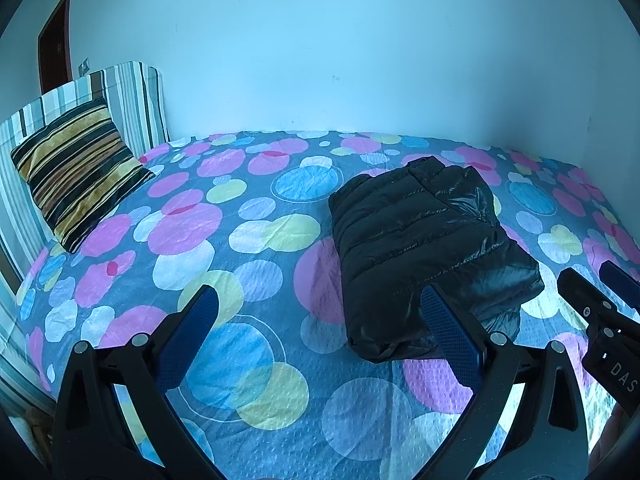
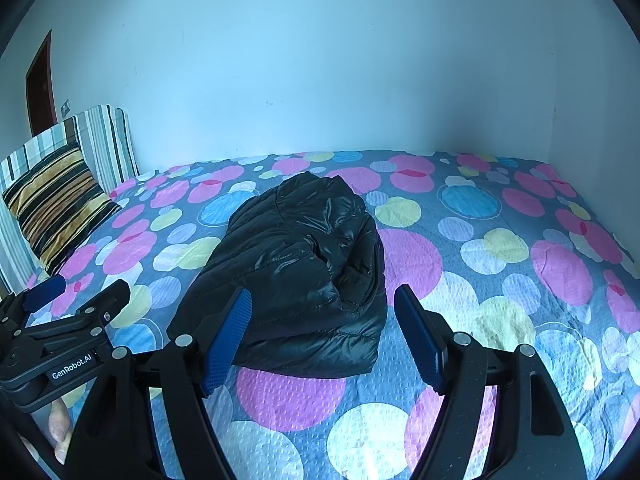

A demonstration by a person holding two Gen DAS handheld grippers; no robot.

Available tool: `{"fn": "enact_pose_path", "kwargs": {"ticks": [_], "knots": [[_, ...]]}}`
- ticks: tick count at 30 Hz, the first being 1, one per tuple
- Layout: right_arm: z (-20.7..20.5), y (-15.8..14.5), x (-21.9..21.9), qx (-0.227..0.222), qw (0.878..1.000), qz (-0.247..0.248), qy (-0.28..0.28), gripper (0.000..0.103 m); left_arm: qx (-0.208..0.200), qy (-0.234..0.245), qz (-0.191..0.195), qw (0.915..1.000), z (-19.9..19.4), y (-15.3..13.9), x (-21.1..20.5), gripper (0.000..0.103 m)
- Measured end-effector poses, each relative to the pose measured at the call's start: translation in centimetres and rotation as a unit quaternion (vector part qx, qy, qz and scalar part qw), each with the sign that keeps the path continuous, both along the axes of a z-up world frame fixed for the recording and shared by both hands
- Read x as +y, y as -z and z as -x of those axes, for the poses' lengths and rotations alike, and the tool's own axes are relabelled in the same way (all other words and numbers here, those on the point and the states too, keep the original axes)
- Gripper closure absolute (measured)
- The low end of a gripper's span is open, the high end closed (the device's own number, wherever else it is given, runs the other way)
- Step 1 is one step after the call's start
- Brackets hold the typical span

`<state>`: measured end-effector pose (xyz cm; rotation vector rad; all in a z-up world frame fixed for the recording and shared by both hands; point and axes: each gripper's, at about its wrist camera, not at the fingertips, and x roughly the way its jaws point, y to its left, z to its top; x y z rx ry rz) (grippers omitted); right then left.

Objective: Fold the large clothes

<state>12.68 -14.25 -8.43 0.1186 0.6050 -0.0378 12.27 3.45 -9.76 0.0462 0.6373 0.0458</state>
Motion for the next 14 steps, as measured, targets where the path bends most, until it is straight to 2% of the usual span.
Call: {"fn": "enact_pose_path", "kwargs": {"ticks": [4,8,12,13,14], "knots": [[0.1,0.2,-0.2,0.001,1.0,0.0,-0.002,0.03,0.004,0.0,0.006,1.0,-0.2,0.3,0.1,0.002],[-0.1,0.5,-0.6,0.007,1.0,-0.003,-0.007,0.03,0.004,-0.009,-0.008,0.9999,-0.9,1.1,0.8,0.002],[-0.3,0.9,-1.8,0.008,1.0,0.003,0.002,0.03,0.03,-0.028,0.005,0.9992,-2.6,2.9,3.2,0.002],[-0.5,1.2,-2.5,0.011,1.0,0.006,0.01,0.029,0.037,-0.042,0.005,0.9984,-3.3,3.8,4.3,0.002],[-0.6,1.4,-3.1,0.014,1.0,0.007,0.017,0.024,0.042,-0.052,0.002,0.9978,-3.7,4.4,5.0,0.002]]}}
